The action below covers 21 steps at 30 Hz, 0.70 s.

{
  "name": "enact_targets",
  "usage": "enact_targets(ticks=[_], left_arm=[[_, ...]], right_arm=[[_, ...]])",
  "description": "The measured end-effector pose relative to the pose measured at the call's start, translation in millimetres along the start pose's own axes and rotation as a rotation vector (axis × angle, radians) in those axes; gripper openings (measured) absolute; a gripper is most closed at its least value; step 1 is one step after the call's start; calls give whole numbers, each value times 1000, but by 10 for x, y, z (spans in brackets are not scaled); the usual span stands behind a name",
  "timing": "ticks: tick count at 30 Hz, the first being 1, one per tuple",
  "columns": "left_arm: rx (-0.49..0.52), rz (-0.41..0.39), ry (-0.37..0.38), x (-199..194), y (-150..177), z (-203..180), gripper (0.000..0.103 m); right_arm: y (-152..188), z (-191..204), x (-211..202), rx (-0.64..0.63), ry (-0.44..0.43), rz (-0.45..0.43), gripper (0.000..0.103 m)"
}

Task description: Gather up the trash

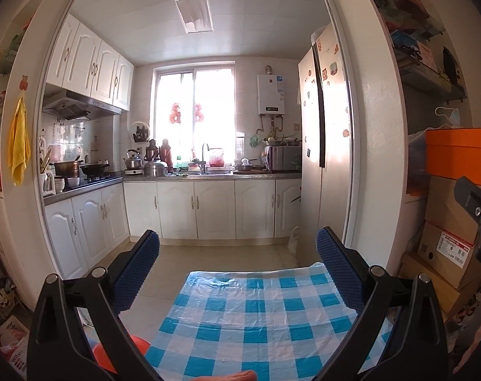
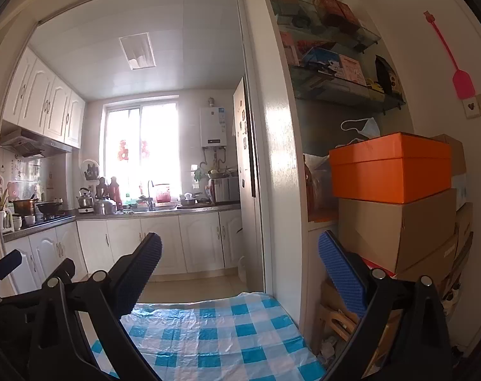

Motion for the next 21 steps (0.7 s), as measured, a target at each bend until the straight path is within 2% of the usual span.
enact_targets(ticks=[9, 21], left_arm=[[-9, 3, 22, 31, -48, -23, 99], [-8, 9, 29, 38, -32, -42, 99]], right_arm=[[5, -44, -10, 5, 36, -36, 98], [38, -96, 70, 9, 52, -19, 98]])
Point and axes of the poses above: each gripper's, at about its wrist camera, not at the fingertips, and x roughly the way its jaws point, z to its left, y to its underside, the point moved 3 cm from there along x, roughly the way its jaws point, and after that the axes turned 4 degrees about x, right-handed, at the moved point
